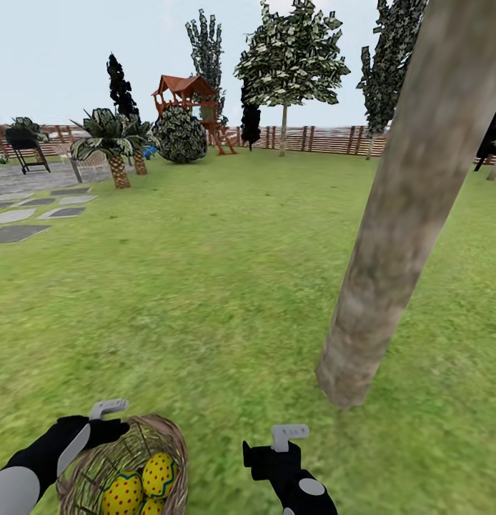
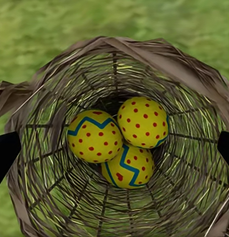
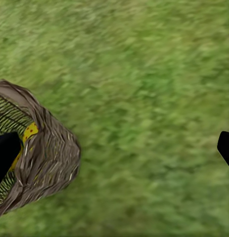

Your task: Take the three Easter eggs out of the wicker basket on the lawn in the garden, then place them on the lawn next to a single tree (choose any tree) so that all three eggs are next to the same tree and none are left in the basket.

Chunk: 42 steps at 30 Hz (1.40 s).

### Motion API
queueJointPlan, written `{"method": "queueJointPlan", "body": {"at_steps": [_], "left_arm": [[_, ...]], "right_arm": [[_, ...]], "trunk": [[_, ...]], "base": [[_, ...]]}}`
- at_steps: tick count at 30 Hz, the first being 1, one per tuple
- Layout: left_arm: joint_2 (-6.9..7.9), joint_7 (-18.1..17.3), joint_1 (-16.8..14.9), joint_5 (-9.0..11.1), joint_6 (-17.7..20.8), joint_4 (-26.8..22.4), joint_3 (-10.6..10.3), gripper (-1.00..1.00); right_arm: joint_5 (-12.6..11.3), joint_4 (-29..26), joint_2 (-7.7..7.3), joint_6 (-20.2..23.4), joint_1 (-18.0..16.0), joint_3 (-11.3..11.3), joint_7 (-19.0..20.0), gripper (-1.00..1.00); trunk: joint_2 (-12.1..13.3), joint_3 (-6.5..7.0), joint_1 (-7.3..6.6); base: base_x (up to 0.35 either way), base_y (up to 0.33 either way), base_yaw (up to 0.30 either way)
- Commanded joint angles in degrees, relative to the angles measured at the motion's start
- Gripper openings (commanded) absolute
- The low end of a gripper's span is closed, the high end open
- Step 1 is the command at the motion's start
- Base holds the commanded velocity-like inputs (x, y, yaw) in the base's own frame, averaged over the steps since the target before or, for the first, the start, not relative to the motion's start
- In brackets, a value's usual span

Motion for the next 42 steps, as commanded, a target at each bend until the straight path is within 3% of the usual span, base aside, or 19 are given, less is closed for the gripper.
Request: {"method": "queueJointPlan", "body": {"at_steps": [1,20,28,42], "left_arm": [[0.09,-0.05,-0.03,0.09,0.22,-0.08,-0.2,1.0],[0.35,-0.03,-0.03,0.09,-0.2,-0.07,-0.03,1.0],[0.6,-0.05,-0.03,0.09,-0.4,-0.06,-0.02,1.0],[1.77,-0.31,-0.03,0.18,-0.49,0.0,0.06,1.0]], "right_arm": [[-0.59,-0.07,-0.01,0.16,-0.04,0.1,-0.56,1.0],[-0.52,-0.58,-0.07,0.13,-0.04,0.1,-0.6,1.0],[-0.53,-8.43,-0.25,0.17,0.56,0.56,-0.45,1.0],[-0.53,-10.44,-0.35,0.17,0.83,0.54,-0.27,1.0]], "trunk": [[-0.45,-0.24,0.22],[-8.07,-3.65,4.4],[-11.27,-5.09,6.15],[-16.89,-7.6,9.23]], "base": [[0.0,0.0,0.0],[0.0,0.0,0.0],[0.0,0.0,0.0],[0.0,0.0,0.0]]}}
